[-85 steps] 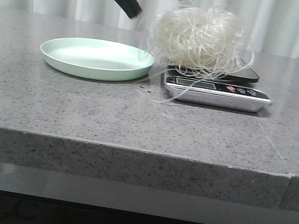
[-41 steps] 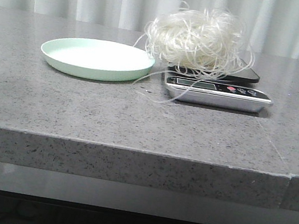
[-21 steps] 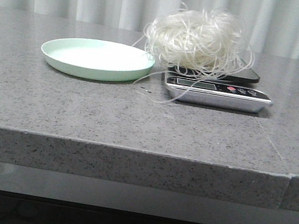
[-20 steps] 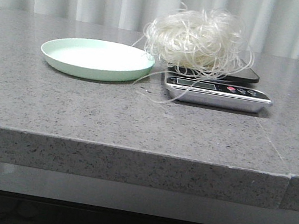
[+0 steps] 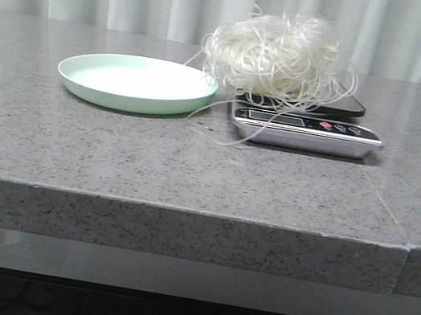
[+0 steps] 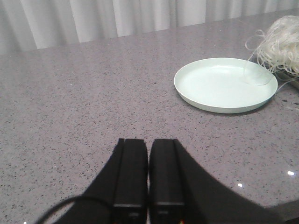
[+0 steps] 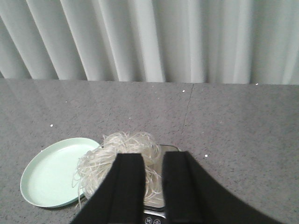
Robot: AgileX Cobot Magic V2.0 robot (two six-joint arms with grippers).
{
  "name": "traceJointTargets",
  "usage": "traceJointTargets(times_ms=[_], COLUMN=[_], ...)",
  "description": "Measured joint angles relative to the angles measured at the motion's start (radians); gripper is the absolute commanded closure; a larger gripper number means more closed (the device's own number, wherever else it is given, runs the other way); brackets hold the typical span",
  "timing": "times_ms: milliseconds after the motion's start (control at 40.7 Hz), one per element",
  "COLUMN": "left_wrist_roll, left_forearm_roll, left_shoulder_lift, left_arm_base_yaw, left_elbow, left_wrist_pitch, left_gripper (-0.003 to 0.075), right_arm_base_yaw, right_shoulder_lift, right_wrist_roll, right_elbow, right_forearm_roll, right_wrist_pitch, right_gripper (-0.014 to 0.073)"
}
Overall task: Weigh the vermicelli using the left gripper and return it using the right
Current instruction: 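Move the right gripper above the vermicelli on the scale, then grasp the vermicelli with the right gripper and lift it off the scale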
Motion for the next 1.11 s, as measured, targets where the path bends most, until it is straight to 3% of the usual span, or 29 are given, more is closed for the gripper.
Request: traceJointTargets(times_ms=[123, 541, 762, 1107], left_wrist_roll=[-0.002, -0.002, -0.002, -0.002], left_forearm_roll=[0.0, 0.001, 0.001, 0.001], left_shoulder_lift=[0.0, 0.0, 0.0, 0.0], left_arm_base_yaw=[0.0, 0.0, 0.0, 0.0], left_elbow=[0.0, 0.0, 0.0, 0.0], left_wrist_pitch=[0.015, 0.022, 0.022, 0.022], left_gripper=[0.0582, 0.0582, 0.0582, 0.0582], right_arm_base_yaw=[0.002, 0.004, 0.004, 0.004], right_shoulder_lift=[0.186, 0.793, 1.009, 1.054], right_wrist_roll=[0.0, -0.002, -0.002, -0.002], right_elbow=[-0.164, -0.656, -0.801, -0.816], right_forearm_roll=[0.035, 0.273, 0.274, 0.202], right_wrist_pitch=[0.109, 0.576, 0.614, 0.619], right_gripper=[0.006, 0.0065, 0.0065, 0.0065])
